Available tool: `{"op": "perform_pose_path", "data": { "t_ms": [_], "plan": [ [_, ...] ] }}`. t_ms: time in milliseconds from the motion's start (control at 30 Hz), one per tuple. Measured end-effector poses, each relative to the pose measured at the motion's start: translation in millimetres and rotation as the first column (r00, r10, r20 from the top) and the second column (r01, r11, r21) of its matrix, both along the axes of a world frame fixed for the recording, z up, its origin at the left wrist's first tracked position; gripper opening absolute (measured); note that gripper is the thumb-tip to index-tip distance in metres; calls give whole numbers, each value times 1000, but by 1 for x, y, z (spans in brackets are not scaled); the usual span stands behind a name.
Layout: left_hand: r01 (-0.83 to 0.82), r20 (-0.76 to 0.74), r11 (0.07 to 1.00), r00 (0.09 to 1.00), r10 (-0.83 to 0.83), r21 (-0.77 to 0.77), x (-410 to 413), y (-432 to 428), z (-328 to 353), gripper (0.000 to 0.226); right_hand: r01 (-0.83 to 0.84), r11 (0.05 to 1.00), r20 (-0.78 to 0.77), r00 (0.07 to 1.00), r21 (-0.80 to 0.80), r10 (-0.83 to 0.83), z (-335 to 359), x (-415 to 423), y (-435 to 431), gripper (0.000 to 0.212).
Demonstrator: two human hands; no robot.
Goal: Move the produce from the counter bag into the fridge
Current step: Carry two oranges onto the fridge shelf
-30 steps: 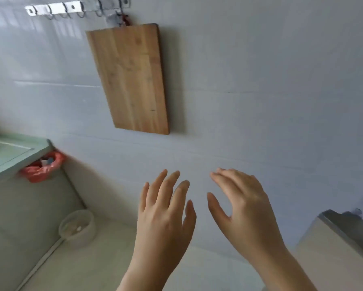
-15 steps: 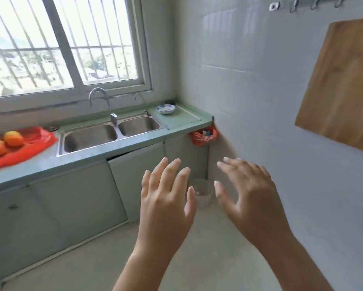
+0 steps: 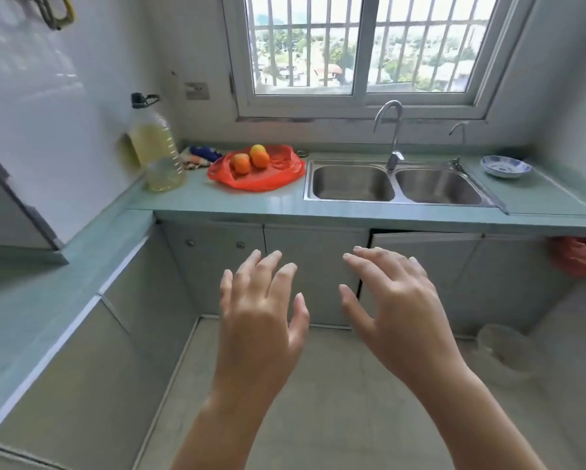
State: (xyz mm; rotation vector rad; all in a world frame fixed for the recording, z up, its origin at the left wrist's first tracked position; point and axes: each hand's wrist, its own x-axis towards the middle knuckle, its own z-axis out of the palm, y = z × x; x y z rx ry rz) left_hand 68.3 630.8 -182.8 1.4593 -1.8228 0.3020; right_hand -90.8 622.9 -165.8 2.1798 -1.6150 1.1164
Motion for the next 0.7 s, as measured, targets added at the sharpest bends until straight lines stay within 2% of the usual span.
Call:
{"op": "perform_pose_path", "data": {
  "t_ms": [200,333,467,700],
  "plan": [
    [-57,-9,998,998,57,8,24,-84,-20,35,-108,994,22,994,32,107,-18,28,-99,42],
    [-69,10,998,998,69,-8,18,-169,-13,36,-115,993,47,992,27,113,-20,24,-186,43],
    [-60,-47,998,997,61,27,13,-249,0,37,-105,994,56,993,36,103,-12,18,-270,45],
    [-166,-79,982,982,173,86,59,-340,-8,38,-186,982,70,981,42,183,-10,60,-381,38]
  ]
}}
